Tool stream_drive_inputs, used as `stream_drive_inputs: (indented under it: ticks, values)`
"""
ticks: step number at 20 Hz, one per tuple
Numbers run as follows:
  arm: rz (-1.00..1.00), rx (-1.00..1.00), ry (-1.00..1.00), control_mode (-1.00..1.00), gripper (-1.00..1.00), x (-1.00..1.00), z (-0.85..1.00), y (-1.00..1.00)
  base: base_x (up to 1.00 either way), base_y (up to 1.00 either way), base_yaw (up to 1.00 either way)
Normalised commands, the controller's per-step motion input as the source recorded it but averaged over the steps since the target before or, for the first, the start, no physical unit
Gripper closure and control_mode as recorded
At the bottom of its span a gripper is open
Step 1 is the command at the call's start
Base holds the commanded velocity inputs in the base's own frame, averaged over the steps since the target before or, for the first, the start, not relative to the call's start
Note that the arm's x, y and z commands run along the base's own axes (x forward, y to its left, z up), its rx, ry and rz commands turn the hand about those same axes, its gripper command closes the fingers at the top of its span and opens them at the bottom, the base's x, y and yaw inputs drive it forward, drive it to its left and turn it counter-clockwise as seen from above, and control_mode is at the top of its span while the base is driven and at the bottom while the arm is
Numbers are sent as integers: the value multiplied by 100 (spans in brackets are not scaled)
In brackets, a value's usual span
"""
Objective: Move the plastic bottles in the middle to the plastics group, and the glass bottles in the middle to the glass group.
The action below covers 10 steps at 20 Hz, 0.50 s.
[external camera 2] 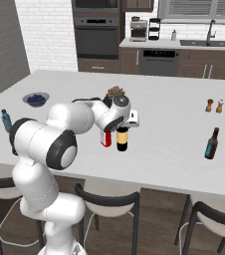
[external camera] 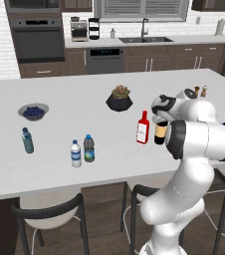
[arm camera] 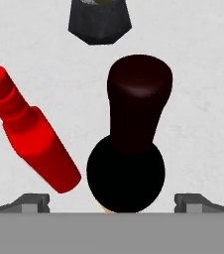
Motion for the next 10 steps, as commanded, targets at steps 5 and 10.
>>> stream_drive_inputs:
  ticks: [5, 10]
  values:
    - [0, 0, 0, -100, -100, 7, 0, 0, 0, 0, 0]
    - [0, 0, 0, -100, -100, 13, -6, 0, 0, 0, 0]
